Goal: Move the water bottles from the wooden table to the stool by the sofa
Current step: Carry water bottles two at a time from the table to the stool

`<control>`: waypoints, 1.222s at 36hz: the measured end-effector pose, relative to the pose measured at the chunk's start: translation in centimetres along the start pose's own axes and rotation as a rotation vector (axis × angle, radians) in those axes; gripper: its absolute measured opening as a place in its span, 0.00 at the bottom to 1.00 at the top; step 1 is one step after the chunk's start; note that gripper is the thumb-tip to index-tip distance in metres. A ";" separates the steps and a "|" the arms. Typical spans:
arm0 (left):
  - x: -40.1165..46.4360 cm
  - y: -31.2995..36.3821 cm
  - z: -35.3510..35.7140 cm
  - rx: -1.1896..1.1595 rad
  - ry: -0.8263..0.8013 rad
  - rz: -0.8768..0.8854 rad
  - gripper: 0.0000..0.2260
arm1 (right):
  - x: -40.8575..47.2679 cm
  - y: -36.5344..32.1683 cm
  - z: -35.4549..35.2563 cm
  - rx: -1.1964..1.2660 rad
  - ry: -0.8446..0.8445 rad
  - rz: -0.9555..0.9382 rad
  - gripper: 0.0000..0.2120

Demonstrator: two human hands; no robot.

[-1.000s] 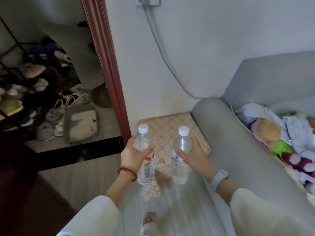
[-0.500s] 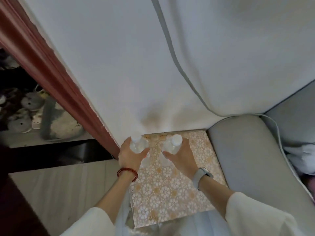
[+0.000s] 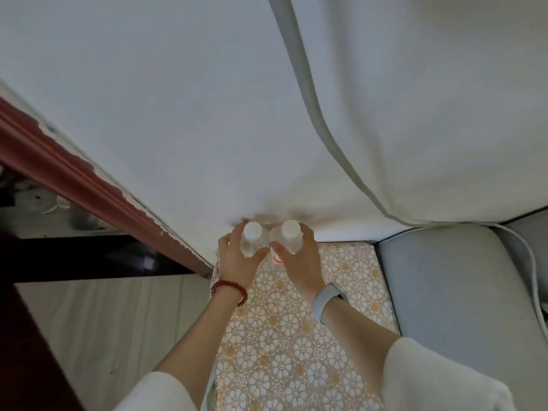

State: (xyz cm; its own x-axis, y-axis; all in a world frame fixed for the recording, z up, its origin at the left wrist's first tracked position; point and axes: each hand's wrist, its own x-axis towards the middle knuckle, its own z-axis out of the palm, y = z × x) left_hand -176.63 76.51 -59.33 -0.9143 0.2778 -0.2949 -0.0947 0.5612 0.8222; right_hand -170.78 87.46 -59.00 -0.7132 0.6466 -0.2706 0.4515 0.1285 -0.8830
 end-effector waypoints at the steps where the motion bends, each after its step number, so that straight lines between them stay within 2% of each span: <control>1: 0.0 0.0 -0.1 0.002 -0.008 -0.002 0.31 | -0.1 0.1 0.0 0.000 0.005 0.004 0.29; 6: 0.0 0.4 -0.6 0.031 0.014 -0.008 0.28 | -0.6 0.1 0.2 0.033 0.012 0.072 0.31; 13: 0.3 0.1 -0.4 0.061 0.085 -0.016 0.27 | -0.4 -1.0 1.0 0.051 0.066 0.066 0.31; 20: 0.3 0.1 -0.2 0.065 0.089 -0.079 0.31 | -0.2 -1.4 0.3 0.054 -0.043 0.132 0.33; 24: 0.1 0.9 -0.4 0.095 0.021 -0.083 0.32 | -0.5 -1.9 -0.8 0.056 -0.134 0.165 0.36; 29: -2.3 1.9 -2.0 0.086 -0.023 -0.138 0.32 | -2.7 -3.5 -2.5 -0.065 -0.130 0.210 0.28; 32: -5.0 2.1 -4.5 0.071 0.033 -0.151 0.28 | -5.0 -5.1 -2.9 -0.177 -0.215 0.217 0.18; 36: -10.1 1.9 -9.8 0.075 0.124 -0.129 0.21 | -9.3 -8.8 -1.9 -0.232 -0.389 0.199 0.14; 41: -19.1 0.3 -18.9 0.102 0.347 -0.142 0.18 | -17.2 -13.7 2.6 -0.299 -0.594 0.022 0.12; 44: -27.5 -1.9 -24.7 0.105 0.508 -0.153 0.15 | -25.1 -16.3 6.2 -0.325 -0.717 -0.108 0.11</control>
State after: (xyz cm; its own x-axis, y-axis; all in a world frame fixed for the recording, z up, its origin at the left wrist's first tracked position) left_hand -161.09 48.53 -40.77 -0.9709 -0.2109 -0.1138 -0.2260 0.6477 0.7276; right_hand -163.58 64.47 -40.16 -0.8835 -0.0094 -0.4683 0.4151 0.4473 -0.7922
